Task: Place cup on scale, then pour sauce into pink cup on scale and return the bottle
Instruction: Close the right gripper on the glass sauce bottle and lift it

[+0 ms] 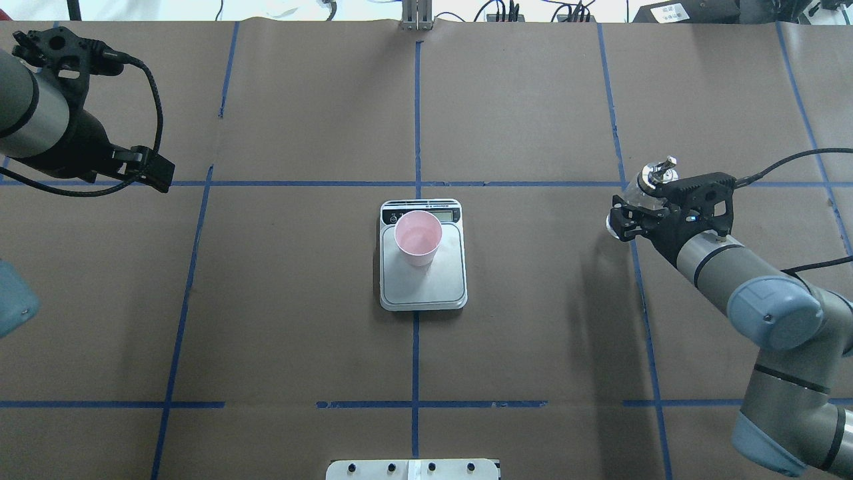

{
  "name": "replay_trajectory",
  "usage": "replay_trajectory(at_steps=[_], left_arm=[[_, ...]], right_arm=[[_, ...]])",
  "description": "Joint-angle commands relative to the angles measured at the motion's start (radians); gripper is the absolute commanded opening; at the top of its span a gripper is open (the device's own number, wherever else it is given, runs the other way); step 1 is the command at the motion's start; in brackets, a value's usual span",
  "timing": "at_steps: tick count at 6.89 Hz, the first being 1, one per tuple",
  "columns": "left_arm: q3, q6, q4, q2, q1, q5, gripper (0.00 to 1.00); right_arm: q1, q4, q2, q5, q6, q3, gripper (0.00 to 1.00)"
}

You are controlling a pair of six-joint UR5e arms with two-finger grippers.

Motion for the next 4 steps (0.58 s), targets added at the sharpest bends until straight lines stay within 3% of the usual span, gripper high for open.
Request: replay_trajectory(at_steps=[1, 3, 4], left_arm=[[-0.011, 0.001, 0.001, 0.006, 0.0, 0.001, 1.0], [-0.009, 0.003, 0.001, 0.006, -0.006, 0.001, 1.0], [-0.009, 0.003, 0.001, 0.006, -0.006, 0.001, 1.0]], right_arm=[[0.039, -0.015, -0.006, 0.063, -0.07, 0.087, 0.0], [0.042, -0.076, 0.002, 0.054, -0.171, 0.184, 0.0], [0.042, -0.087, 0.008, 0.048, -0.171, 0.178, 0.0]])
